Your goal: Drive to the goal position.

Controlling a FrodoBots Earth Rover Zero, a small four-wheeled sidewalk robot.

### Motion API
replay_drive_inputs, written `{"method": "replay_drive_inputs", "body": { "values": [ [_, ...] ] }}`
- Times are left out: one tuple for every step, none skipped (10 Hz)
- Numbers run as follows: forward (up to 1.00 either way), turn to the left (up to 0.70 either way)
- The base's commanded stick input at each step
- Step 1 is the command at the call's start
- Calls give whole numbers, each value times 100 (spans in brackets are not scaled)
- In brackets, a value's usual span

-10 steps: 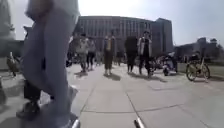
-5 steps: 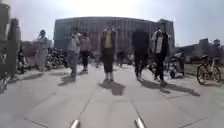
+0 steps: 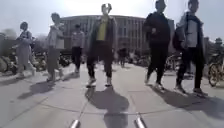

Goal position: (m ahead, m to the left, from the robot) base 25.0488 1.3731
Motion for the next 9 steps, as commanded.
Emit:
{"method": "replay_drive_inputs", "body": {
  "values": [
    [85,1],
    [85,1],
    [85,1],
    [85,1],
    [85,1],
    [85,1],
    [85,1],
    [85,1],
    [85,1]
  ]
}}
